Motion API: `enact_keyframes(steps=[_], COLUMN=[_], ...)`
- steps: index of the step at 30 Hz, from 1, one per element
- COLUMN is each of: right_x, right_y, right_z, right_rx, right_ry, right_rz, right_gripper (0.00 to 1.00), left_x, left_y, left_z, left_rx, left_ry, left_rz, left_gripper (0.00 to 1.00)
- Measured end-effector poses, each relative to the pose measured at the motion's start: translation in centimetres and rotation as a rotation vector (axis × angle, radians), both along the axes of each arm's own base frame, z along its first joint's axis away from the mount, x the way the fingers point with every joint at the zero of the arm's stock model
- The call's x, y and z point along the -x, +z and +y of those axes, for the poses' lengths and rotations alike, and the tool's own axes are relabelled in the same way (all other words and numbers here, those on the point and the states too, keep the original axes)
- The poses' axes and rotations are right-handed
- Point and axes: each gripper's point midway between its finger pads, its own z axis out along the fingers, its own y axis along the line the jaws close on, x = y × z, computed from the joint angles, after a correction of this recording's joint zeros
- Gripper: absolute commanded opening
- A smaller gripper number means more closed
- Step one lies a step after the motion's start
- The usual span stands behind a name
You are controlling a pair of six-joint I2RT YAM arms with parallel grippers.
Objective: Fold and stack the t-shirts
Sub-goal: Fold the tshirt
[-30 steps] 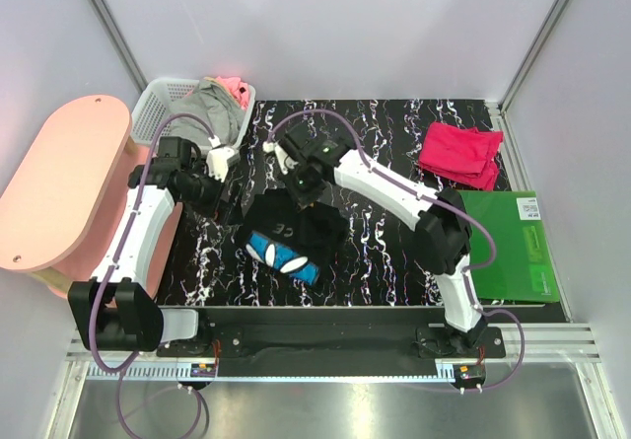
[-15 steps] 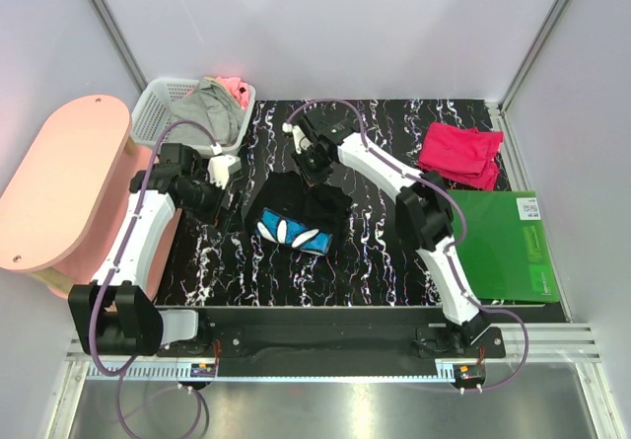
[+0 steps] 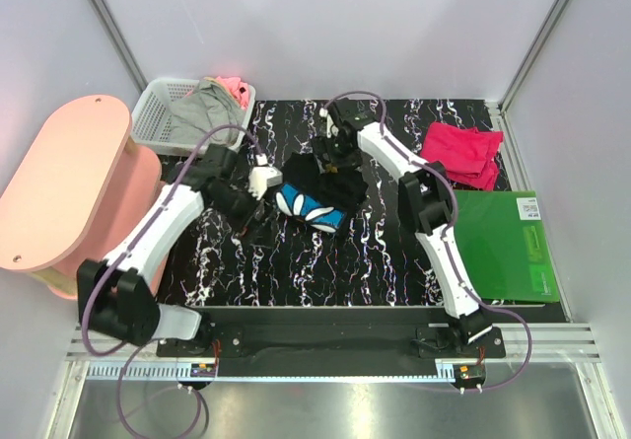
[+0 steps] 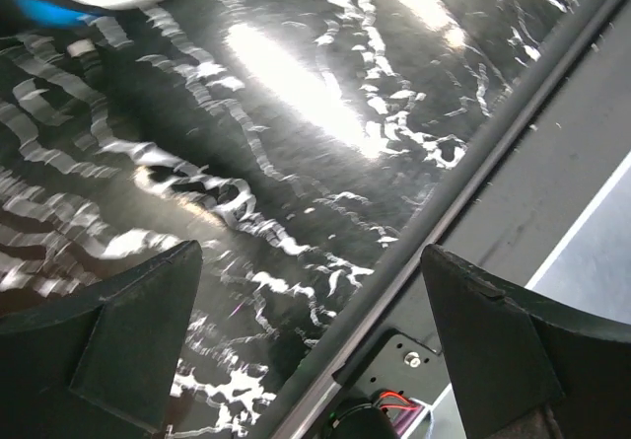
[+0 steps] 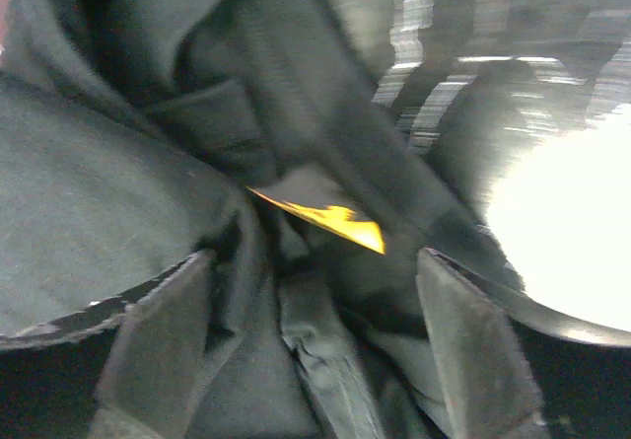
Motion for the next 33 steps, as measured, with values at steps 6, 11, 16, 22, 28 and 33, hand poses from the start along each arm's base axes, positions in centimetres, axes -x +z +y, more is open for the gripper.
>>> enact_keyframes(steps=[6,11,16,22,28,33], right_x=[-1.9,-2.3,1.5,8.9,13.7,14.0], right_y=[3.2,10.7,17.3,16.3,10.4,9.3], right_z=[-2.7,-4.1,-4.0,-1.2,1.3,1.7], right_rx=[0.115,0.111,-0.029,-0.161,-0.268,-0.304], right_ry=[-0.097,-0.177,-0.173,-0.061,-0.015,-0.047], right_rz=[-0.123,-0.264,-0.286,-0.154,0.053,0.086], right_gripper=[0.96,0.93,0.85,0.69,0.60,0.57], left_x=[-2.6,-8.6,-14.1,-17.3,-17.1,-17.1], left_y=[-1.6,-2.3,-3.1,-6.4,-9.2,-9.7], left_z=[-2.4,-4.7,-6.6,-6.9,-5.9,-5.6], left_rx=[-0.008,-0.003,0.006,-0.046,-0.105,-0.112], left_ry=[-0.019,0.029,0.107,0.184,0.224,0.234], left_rz=[0.062,0.047,0.033,0.069,0.122,0.126], left_gripper=[0.99,0.99,0.99,0.99,0.99,0.99])
